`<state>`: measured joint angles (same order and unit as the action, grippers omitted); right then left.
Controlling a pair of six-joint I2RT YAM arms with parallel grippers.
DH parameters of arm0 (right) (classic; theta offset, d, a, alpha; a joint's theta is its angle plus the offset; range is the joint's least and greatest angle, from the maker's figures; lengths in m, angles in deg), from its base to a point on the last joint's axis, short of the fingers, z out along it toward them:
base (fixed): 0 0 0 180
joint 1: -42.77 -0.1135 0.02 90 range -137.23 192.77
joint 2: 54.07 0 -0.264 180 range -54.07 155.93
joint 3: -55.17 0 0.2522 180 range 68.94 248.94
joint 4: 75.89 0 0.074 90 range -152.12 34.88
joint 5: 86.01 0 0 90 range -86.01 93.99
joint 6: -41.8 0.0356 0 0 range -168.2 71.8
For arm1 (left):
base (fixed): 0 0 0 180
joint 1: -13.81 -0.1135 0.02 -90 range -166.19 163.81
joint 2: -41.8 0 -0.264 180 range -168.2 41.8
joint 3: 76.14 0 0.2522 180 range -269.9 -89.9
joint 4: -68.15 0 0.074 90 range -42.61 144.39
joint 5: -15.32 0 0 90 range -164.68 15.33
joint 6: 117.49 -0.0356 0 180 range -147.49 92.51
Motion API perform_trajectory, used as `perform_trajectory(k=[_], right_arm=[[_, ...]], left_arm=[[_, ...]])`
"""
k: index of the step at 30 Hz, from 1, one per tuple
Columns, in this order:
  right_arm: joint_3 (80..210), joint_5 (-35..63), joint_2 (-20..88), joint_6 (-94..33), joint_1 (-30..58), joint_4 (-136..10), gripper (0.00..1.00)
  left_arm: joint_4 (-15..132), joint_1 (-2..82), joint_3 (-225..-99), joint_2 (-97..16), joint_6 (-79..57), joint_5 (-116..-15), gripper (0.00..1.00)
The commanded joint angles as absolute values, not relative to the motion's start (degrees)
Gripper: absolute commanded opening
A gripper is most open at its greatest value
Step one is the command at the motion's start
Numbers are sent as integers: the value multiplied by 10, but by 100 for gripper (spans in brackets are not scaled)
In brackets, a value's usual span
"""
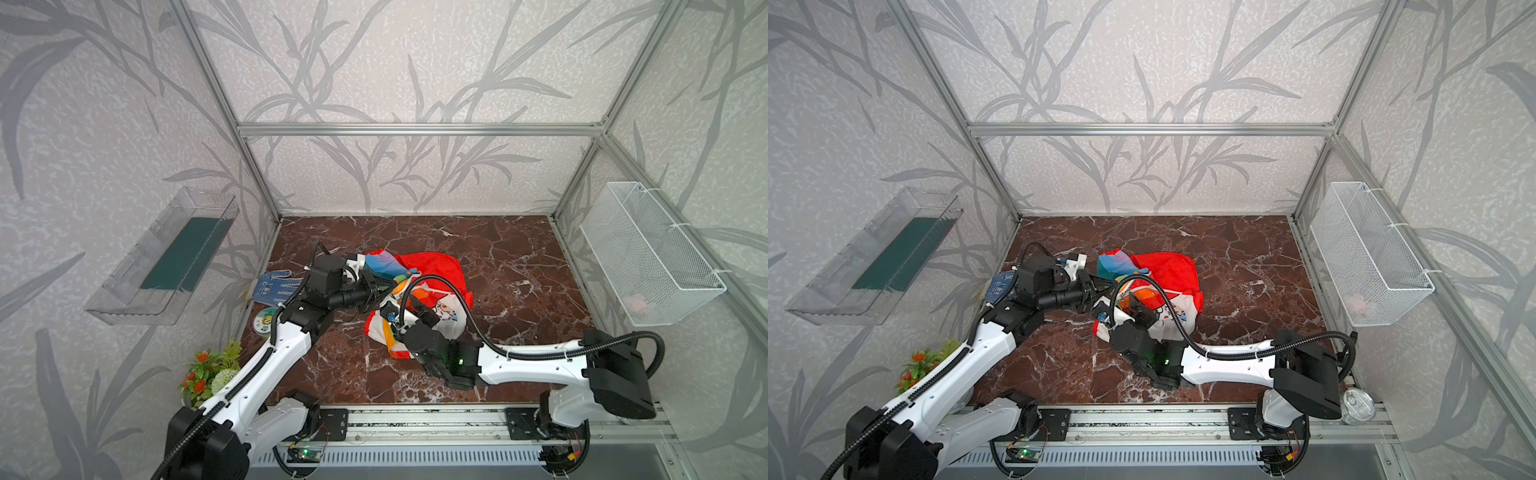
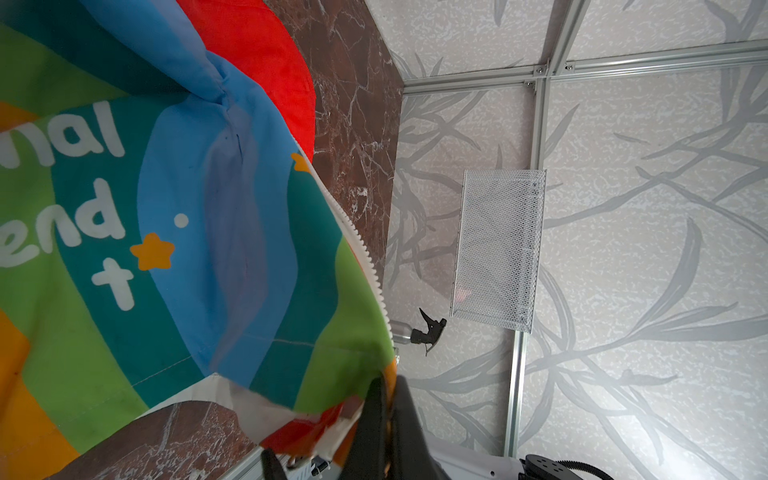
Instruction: Zip up the jacket
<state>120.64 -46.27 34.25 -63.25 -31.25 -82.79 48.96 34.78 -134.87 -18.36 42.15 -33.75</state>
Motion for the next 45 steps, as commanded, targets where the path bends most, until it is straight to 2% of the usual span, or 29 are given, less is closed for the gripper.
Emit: perform_trajectory(k=[1, 11, 20, 27, 36, 45], right_arm=[[1226, -447, 348, -607, -310, -814, 50], [1208, -423, 319, -590, -310, -810, 37], [1187, -388, 284, -558, -293, -791, 32], [1196, -348, 292, -575, -293, -783, 33], [1197, -352, 306, -586, -303, -800, 37], [1210, -358, 329, -584, -294, -812, 36]], left_arm=[[495, 351, -1350, -170, 428, -341, 0], [487, 352, -1348, -168, 423, -345, 0], [482, 352, -1347, -166, 420, -349, 0], [481, 353, -1347, -166, 419, -351, 0], [482, 352, -1346, -164, 420, -351, 0], [479, 354, -1341, -155, 424, -354, 0]])
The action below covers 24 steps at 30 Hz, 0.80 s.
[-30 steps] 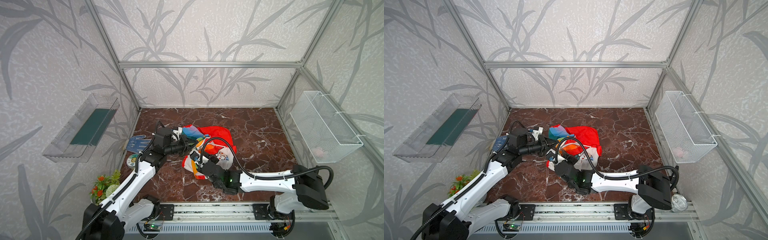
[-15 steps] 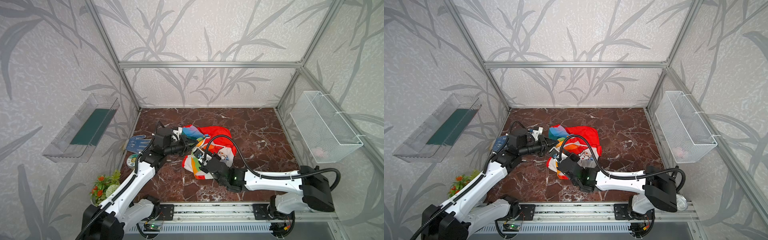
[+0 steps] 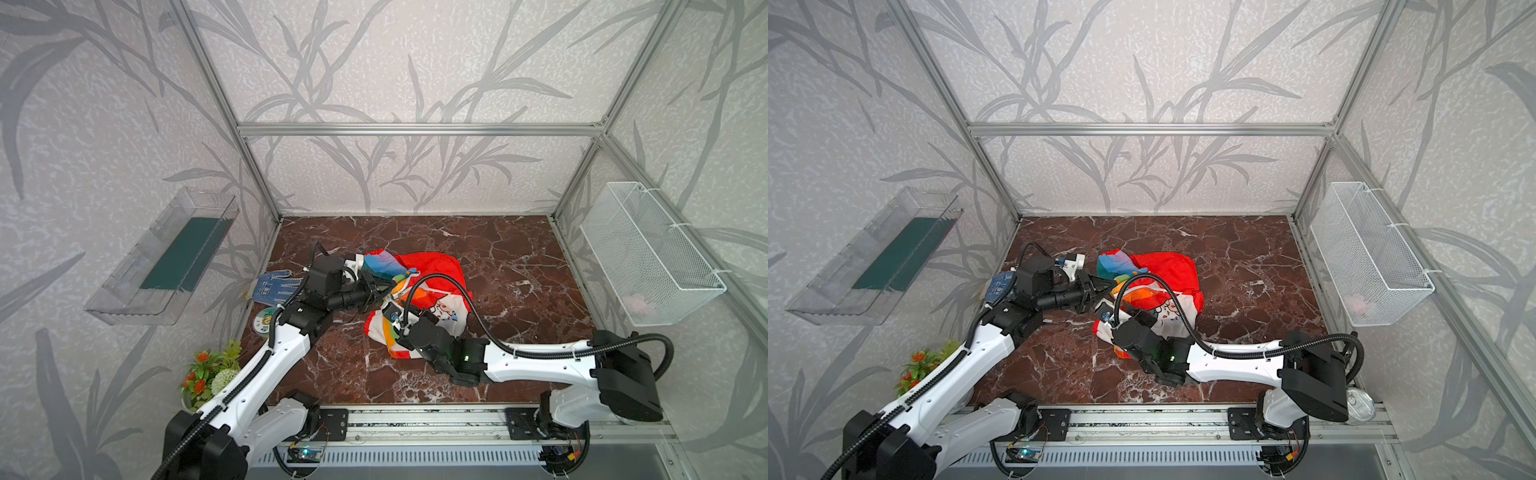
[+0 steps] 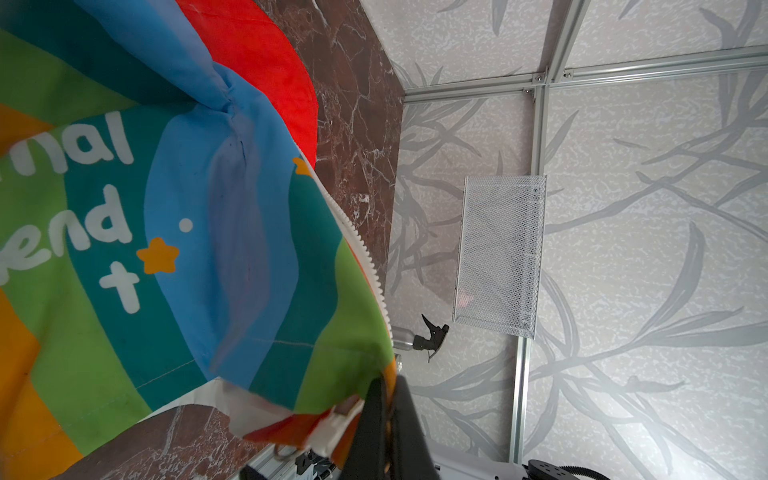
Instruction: Zip up the jacket
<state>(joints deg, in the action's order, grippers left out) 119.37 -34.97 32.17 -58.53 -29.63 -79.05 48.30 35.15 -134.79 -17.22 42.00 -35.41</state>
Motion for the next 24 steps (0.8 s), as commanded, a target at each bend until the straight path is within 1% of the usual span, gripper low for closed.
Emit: perform_trajectory(k=[1, 14, 24], right_arm=[[1212, -358, 331, -583, -293, -812, 35], [1233, -393, 354, -576, -288, -853, 34], [1214, -397, 325, -570, -285, -841, 19]], left_arm=[[479, 354, -1341, -154, 424, -355, 0], [487, 368, -1332, -148, 434, -364, 0], [482, 368, -1332, -148, 429, -367, 0]])
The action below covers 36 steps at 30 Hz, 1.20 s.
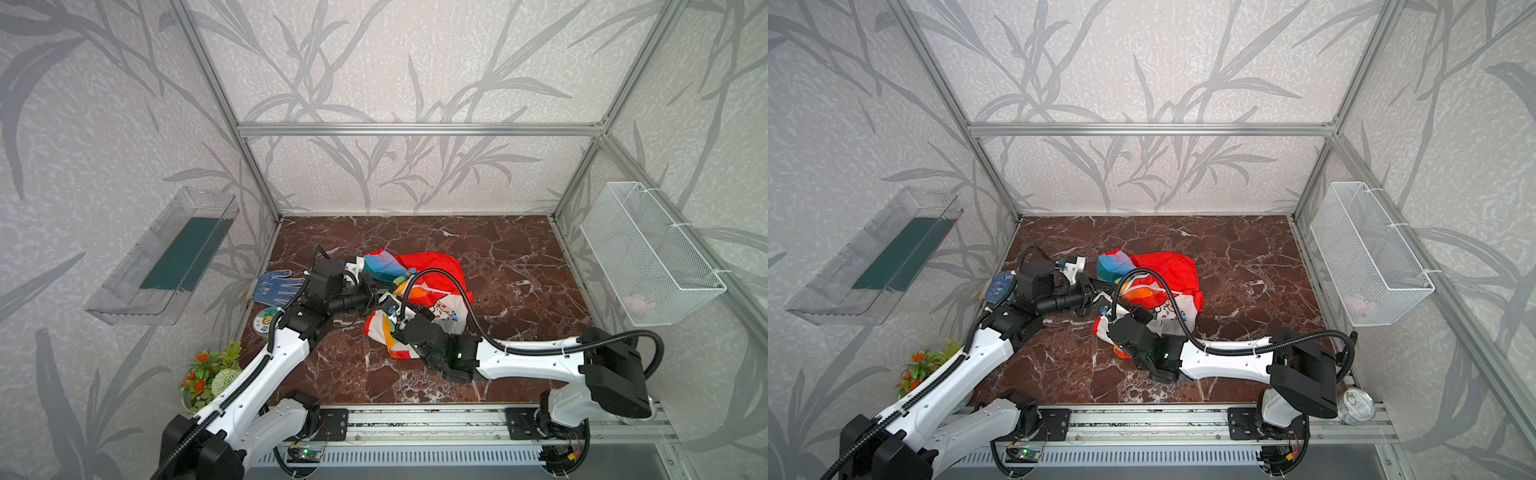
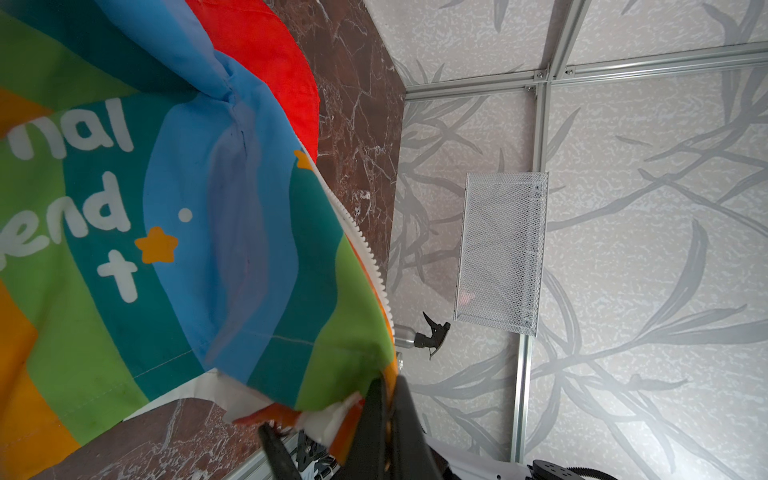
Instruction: Zip up the jacket
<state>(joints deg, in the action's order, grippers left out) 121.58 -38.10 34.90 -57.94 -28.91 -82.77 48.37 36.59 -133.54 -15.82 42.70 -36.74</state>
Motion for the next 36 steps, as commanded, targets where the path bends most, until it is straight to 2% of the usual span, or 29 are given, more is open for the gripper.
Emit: perform_trajectory(k=[1, 13, 22, 26, 32, 36], right_arm=[[1212, -397, 321, -568, -285, -841, 18], [1196, -399, 268, -546, -285, -788, 13], [1175, -328, 221, -502, -260, -729, 14], [1197, -202, 219, -456, -240, -674, 27], [1196, -3, 147, -240, -127, -599, 28], [1234, 107, 168, -167, -89, -547, 30]], left_arm=[[482, 368, -1332, -149, 428, -367, 0], [446, 367, -1334, -151, 393, -386, 0], [443, 363, -1321, -148, 385, -397, 0], [432, 363, -1330, -144, 382, -400, 0], [426, 363, -1332, -144, 380, -401, 0], [430, 363, -1332, -147, 379, -398, 0]])
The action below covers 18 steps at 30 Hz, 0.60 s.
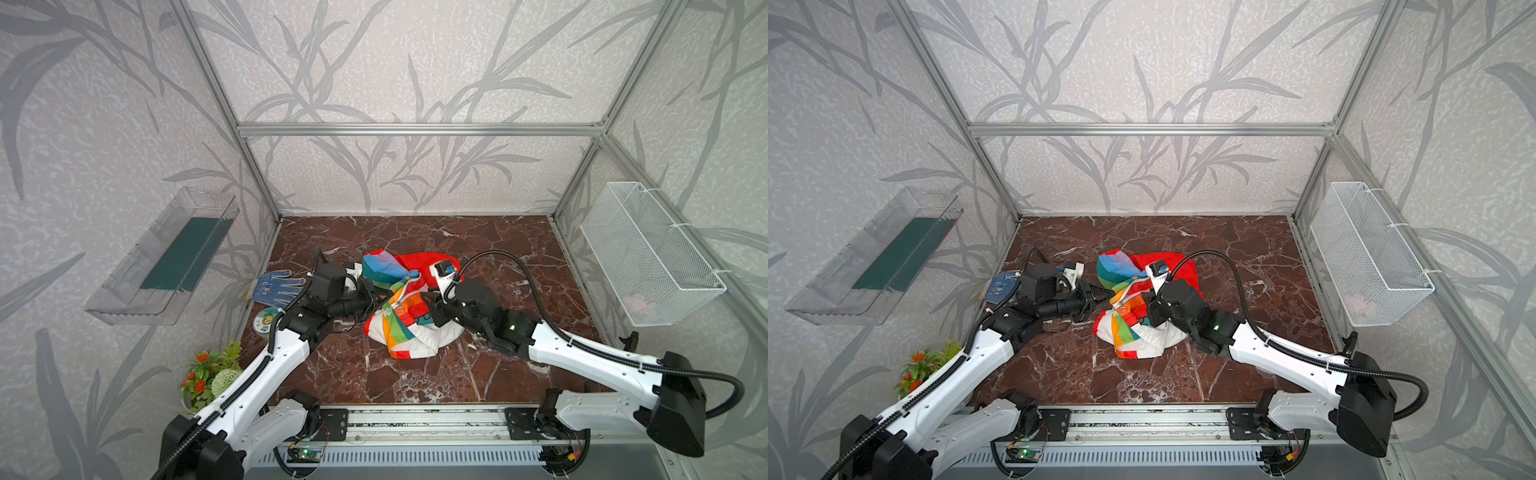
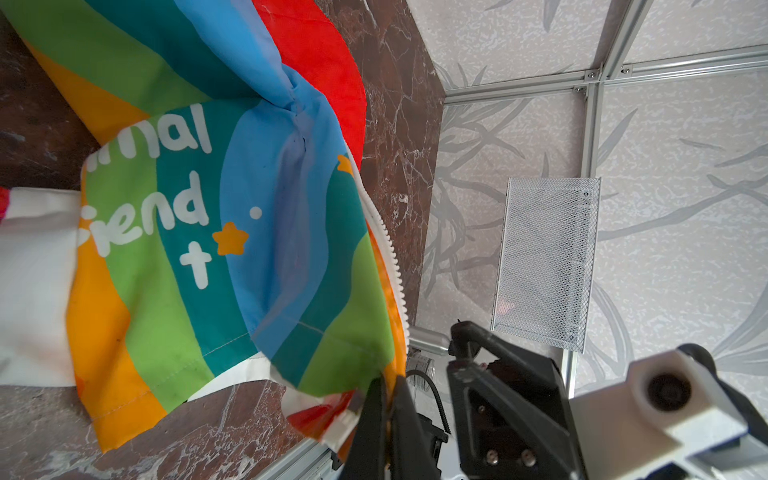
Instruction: Zip up the jacket
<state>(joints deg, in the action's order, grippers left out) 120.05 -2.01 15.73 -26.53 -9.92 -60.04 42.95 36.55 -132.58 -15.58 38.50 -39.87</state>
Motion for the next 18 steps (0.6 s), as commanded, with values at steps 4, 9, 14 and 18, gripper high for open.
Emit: perform_trajectory(k=[4, 9, 14, 18], right_arm=[[1288, 183, 223, -162, -86, -509, 31], [1285, 198, 246, -147, -93, -547, 31], [1268, 188, 247, -138, -103, -570, 32], [1262, 195, 255, -131, -105, -578, 33]], left_arm=[[424, 363, -1334, -147, 373, -397, 0], [426, 363, -1330, -147, 372, -398, 0], [432, 362, -1329, -152, 372, -394, 0], [432, 362, -1332, -152, 372, -392, 0]])
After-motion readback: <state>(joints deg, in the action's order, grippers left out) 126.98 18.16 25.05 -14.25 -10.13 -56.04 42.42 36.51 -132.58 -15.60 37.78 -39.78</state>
